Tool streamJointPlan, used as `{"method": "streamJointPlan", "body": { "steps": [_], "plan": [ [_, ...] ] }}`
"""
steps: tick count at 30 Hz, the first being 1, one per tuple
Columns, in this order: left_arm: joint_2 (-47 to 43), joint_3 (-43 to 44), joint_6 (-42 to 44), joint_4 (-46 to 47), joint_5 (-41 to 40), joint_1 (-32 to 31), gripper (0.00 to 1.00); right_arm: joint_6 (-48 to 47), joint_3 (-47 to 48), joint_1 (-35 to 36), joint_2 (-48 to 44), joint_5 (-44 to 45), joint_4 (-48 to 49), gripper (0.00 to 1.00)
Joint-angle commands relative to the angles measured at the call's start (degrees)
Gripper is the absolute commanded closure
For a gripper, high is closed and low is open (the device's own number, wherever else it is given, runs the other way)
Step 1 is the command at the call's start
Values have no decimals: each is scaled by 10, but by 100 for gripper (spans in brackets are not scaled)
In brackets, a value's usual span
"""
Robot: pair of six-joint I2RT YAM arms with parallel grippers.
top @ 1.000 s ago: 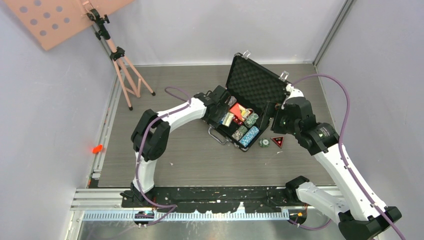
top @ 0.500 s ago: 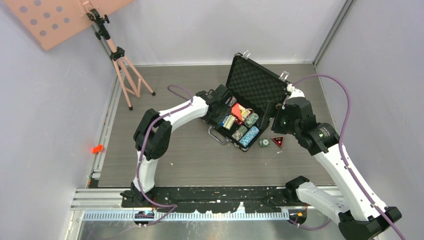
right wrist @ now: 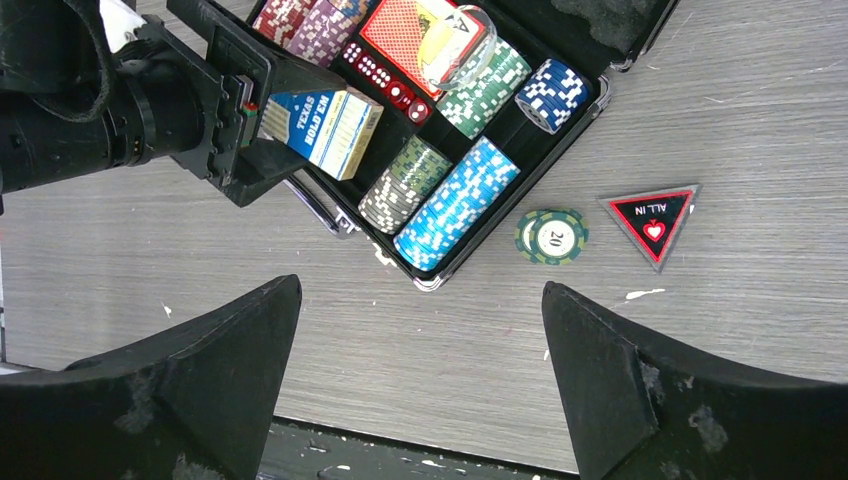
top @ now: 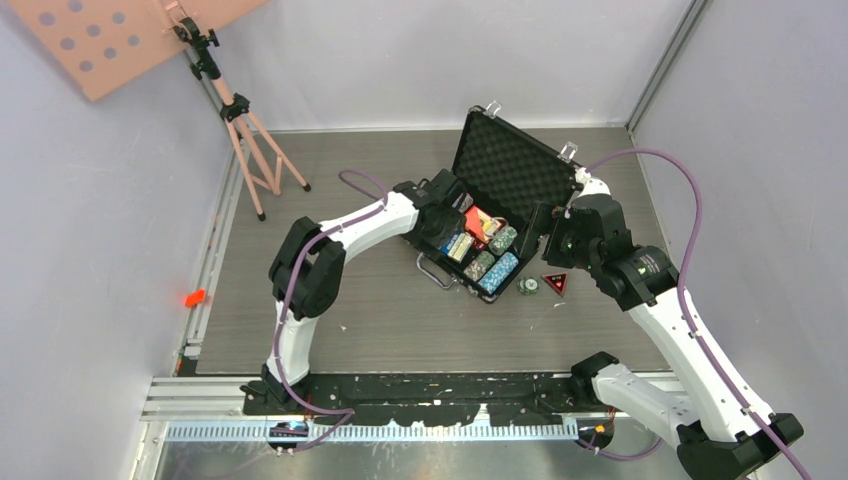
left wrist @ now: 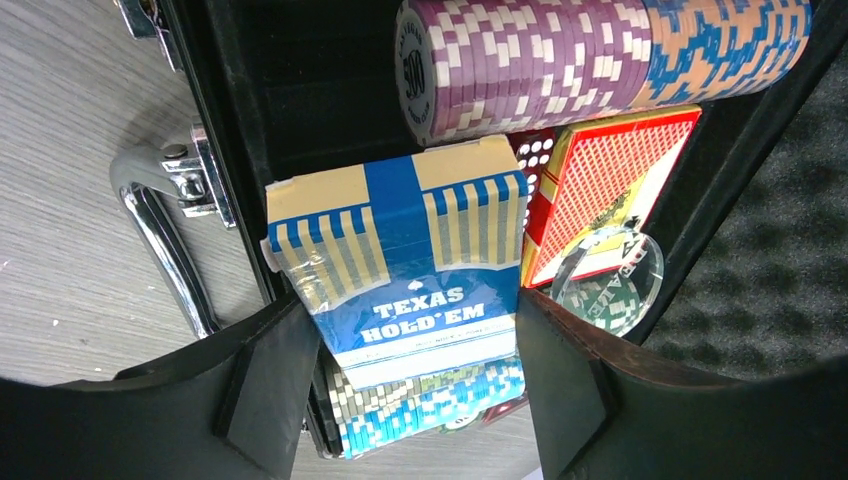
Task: Pack up texas hold em set
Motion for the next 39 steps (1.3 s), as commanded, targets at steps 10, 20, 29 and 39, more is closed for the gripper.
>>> {"method": "streamJointPlan", "body": {
  "steps": [10,20,29,39],
  "plan": [
    [-26,81,76,-89,34,17,0,0,21,2,36,3,16,0],
    [-225,-98,300,46,66,133,0,-14,10,3,93,-63,71,6],
    [-344,-286,455,203,305,297,2,48,47,96,271,32,193,38],
    [-424,-344,515,154,286,323,0,124,135,136,472,67,305,100]
  ]
}}
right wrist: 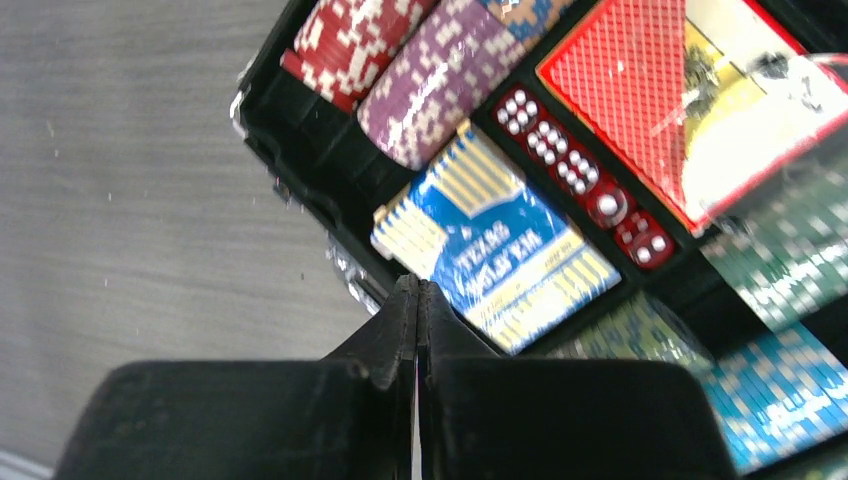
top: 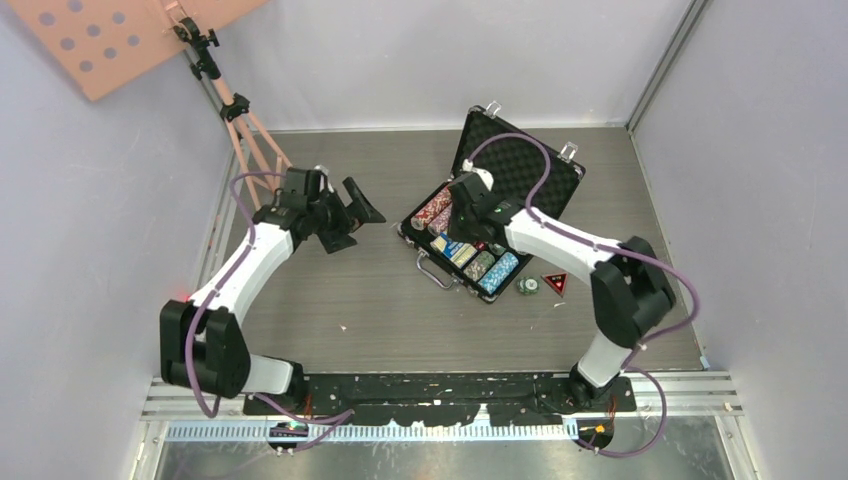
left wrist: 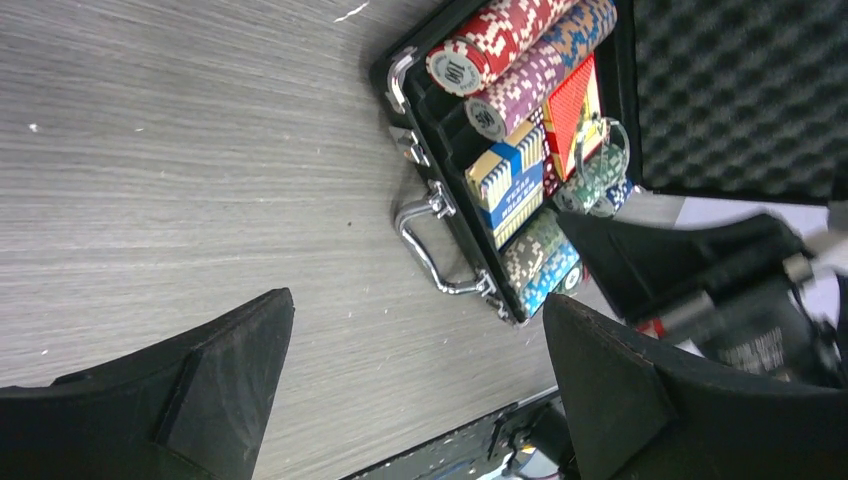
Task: Pack up texas hold em set
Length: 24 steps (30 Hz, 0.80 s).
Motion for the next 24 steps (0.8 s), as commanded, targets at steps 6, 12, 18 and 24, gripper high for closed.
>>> {"method": "streamJointPlan", "body": {
  "steps": [6,12,18,24],
  "plan": [
    [-91,-33,62,-18,13,23,0,32,104,2,109,33,80,100],
    [-87,-31,78,-26,26,23,0,37,123,4,159,8,78,100],
    [-104,-40,82,-11,16,23,0,45,102,5,171,4,79,100],
    [-101,-37,83,-16,16,23,0,51,54,6,134,9,77,100]
  ]
}}
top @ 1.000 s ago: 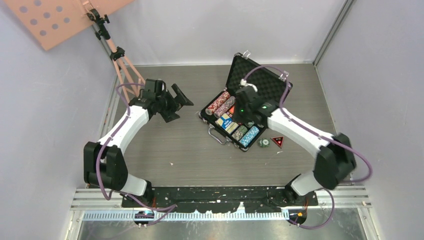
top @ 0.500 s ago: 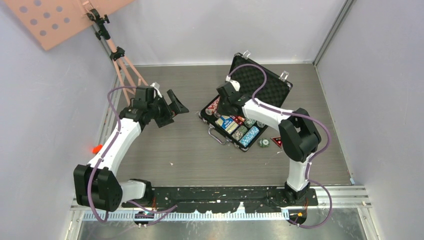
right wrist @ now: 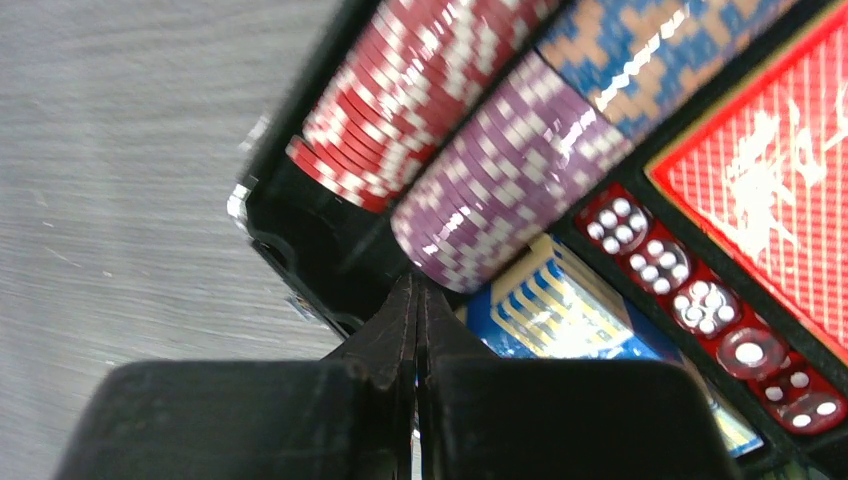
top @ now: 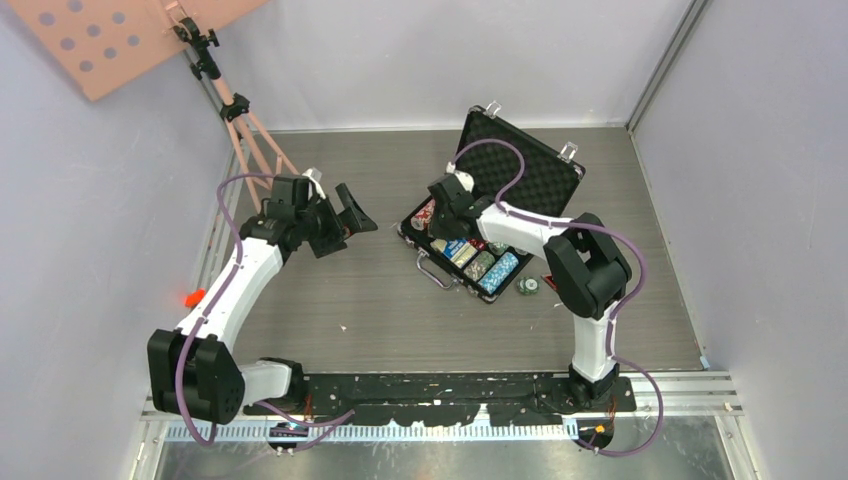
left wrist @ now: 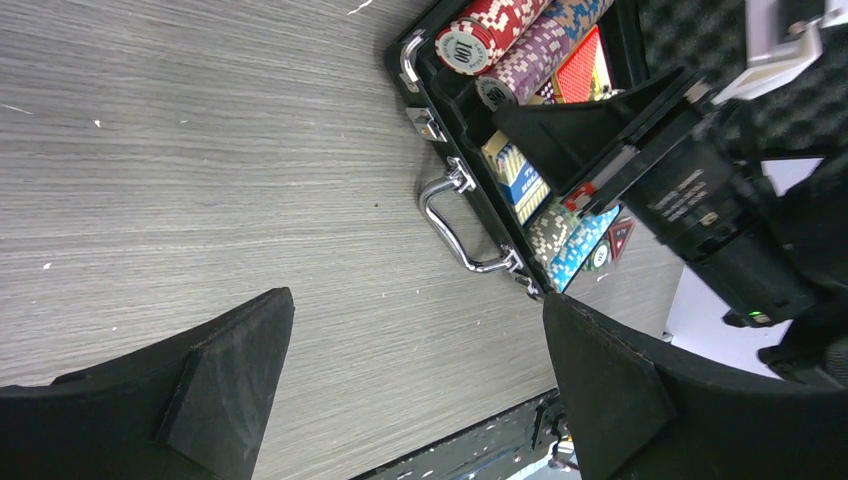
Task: Pack up texas hold em set
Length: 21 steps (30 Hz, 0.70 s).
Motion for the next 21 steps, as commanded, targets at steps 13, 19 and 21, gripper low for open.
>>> {"method": "streamJointPlan", "body": {
  "steps": [13,19,21],
  "plan": [
    [-5,-7,12,13,8,3,0,6,-51,3,-73,13,-22,100],
    [-6,-6,20,14,0,3,0,-21,-24,3,-123,22,-64,97],
    [-6,-9,20,20,-1,1,0,-31,-35,3,-159,37,-82,87]
  ]
}}
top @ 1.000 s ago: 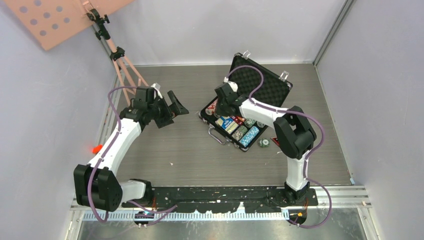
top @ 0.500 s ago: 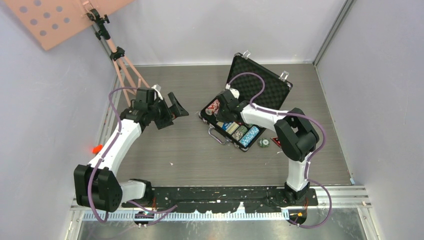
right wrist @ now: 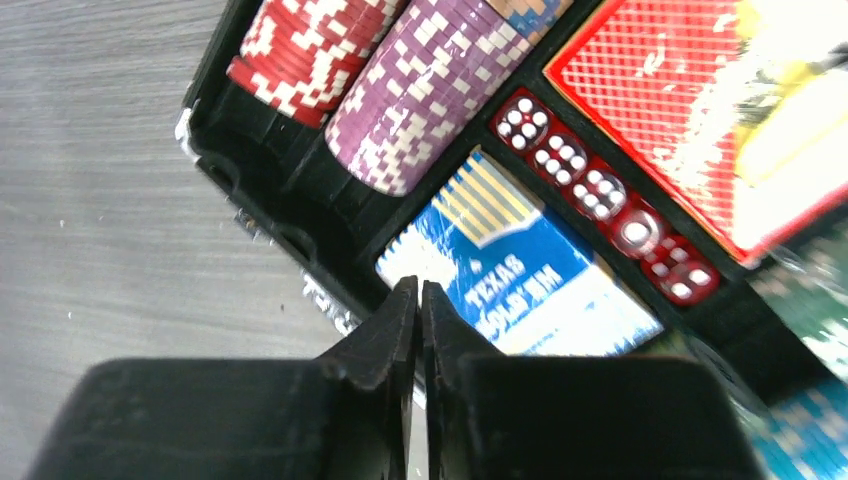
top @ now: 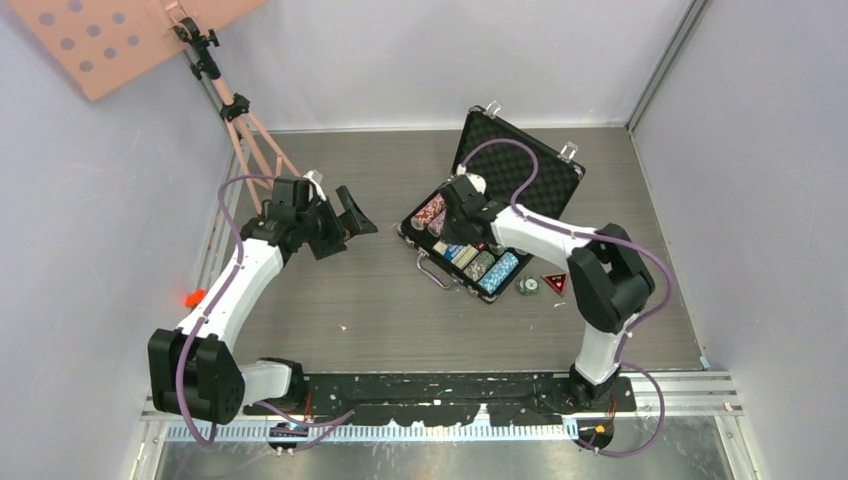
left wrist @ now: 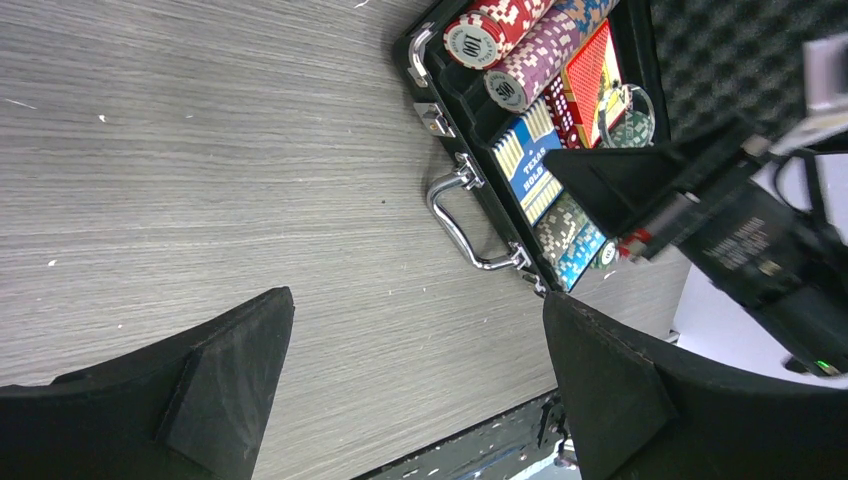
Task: Pack up texas hold em set
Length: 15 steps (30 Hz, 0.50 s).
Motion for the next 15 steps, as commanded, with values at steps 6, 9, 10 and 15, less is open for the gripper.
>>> {"method": "streamJointPlan", "body": {
  "steps": [6,9,10,15],
  "plan": [
    [5,-9,18,32,-36,-35,0,-26,-43,-8,-215,109,-118,27],
    [9,-6,22,31,-68,-60,0,-6,-93,-32,-279,142,-179,13],
    [10,-4,25,30,-77,-69,0,5,-105,-54,-291,148,-190,12],
    [10,3,32,15,-114,-80,0,30,-205,-157,-402,154,-229,1]
  ]
}}
